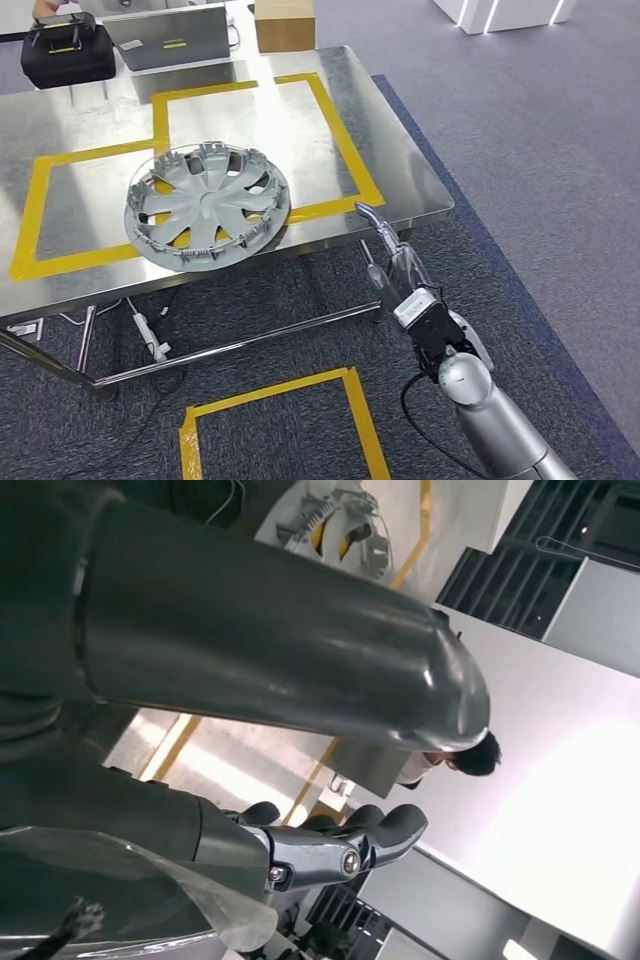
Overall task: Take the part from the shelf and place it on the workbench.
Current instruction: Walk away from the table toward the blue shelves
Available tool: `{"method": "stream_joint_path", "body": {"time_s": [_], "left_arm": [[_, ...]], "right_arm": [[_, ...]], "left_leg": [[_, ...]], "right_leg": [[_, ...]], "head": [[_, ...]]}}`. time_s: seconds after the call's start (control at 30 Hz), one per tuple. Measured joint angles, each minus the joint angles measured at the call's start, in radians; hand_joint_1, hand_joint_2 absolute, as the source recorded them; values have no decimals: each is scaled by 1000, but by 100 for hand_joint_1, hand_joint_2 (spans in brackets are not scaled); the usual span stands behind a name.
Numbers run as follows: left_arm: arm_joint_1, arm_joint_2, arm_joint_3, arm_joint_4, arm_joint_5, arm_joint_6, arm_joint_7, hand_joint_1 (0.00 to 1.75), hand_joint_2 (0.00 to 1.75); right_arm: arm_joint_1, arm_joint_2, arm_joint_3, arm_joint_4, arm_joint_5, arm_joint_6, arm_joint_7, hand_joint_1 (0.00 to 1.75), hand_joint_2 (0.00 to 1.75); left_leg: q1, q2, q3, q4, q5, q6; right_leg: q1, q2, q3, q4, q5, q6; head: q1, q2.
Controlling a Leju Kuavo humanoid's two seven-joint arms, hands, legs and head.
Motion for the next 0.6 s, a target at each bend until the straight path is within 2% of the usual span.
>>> {"method": "stream_joint_path", "body": {"time_s": [0.03, 0.07, 0.1, 0.13, 0.17, 0.23, 0.27, 0.3, 0.37, 0.4, 0.43, 0.47, 0.53, 0.57, 0.6], "left_arm": [[0, 0, 0, 0, 0, 0, 0, 0, 175], [0, 0, 0, 0, -1, 0, 0, 0, 175], [0, 0, 0, 0, -1, 0, 0, 0, 175], [0, 0, 0, 0, -1, 0, 0, 0, 175], [0, 0, 0, 0, -1, 0, 0, 0, 175], [0, 0, 0, 0, -3, 1, 0, 0, 175], [0, 0, 0, 0, -4, 1, 0, 0, 175], [0, 0, 0, 0, -5, 2, 1, 0, 175], [1, 1, 0, 0, -7, 2, 1, 0, 175], [2, 2, 0, 0, -7, 2, 1, 0, 175], [3, 2, 0, 0, -7, 2, 2, 0, 175], [3, 2, 0, 0, -8, 2, 2, 0, 175], [3, 2, 0, 0, -9, 2, 2, 0, 175], [3, 2, 0, 0, -9, 2, 2, 0, 175], [3, 2, 0, 0, -10, 3, 2, 0, 175]], "right_arm": [[1, -2, 2, 0, 0, 0, 0, 0, 0], [1, -5, 3, 1, 0, 0, 0, 0, 0], [2, -7, 5, 2, 0, 1, 0, 0, 0], [2, -8, 6, 2, 0, 1, 0, 0, 0], [1, -10, 6, 2, 1, 1, 0, 0, 0], [-2, -11, 7, 2, 2, 2, 0, 0, 0], [-3, -11, 8, 2, 2, 2, 0, 0, 0], [-3, -11, 9, 2, 3, 3, 0, 0, 0], [-2, -12, 10, 2, 4, 5, 0, 0, 0], [-1, -13, 11, 2, 5, 6, 1, 0, 0], [-2, -14, 11, 2, 6, 7, 1, 0, 0], [-2, -14, 11, 2, 7, 7, 1, 0, 0], [-1, -15, 12, 2, 8, 9, 2, 0, 0], [0, -15, 12, 2, 8, 9, 3, 0, 0], [1, -15, 12, 2, 9, 10, 3, 0, 0]], "left_leg": [[0, 0, -13, 1, 9, 0], [0, 0, -26, 3, 18, 0], [0, 0, -38, 5, 25, -2], [1, 1, -49, 7, 33, -5], [2, 0, -58, 11, 38, -9], [-1, 0, -72, 21, 47, -18], [-3, 0, -77, 26, 52, -23], [-4, 0, -81, 30, 57, -28], [-2, 0, -86, 34, 62, -40], [-1, -1, -92, 44, 47, -46], [1, -2, -102, 71, 15, -52], [3, -4, -117, 119, -32, -57], [5, -4, -149, 248, -120, -63], [6, -4, -154, 295, -138, -64], [6, -4, -145, 309, -134, -64]], "right_leg": [[-2, 0, -14, 63, -33, 4], [-4, 0, -16, 105, -46, 7], [-5, -1, -2, 112, -38, 10], [-7, -1, 33, 79, -14, 12], [-8, -2, 83, 14, 11, 13], [-10, -3, 186, -128, 32, 12], [-10, -3, 212, -171, 29, 9], [-8, -2, 220, -189, 24, 3], [-8, -3, 205, -190, 30, -15], [-8, -4, 198, -190, 37, -26], [-10, -5, 192, -192, 46, -37], [-10, -6, 184, -191, 55, -44], [-9, -6, 164, -189, 75, -49], [-7, -5, 150, -186, 84, -50], [-6, -5, 137, -183, 91, -49]], "head": [[0, 0], [0, 0], [0, 0], [0, 0], [1, 0], [1, 0], [2, 0], [3, 0], [3, 0], [2, 0], [1, 0], [-1, 0], [-3, 0], [-3, 0], [-3, 0]]}}
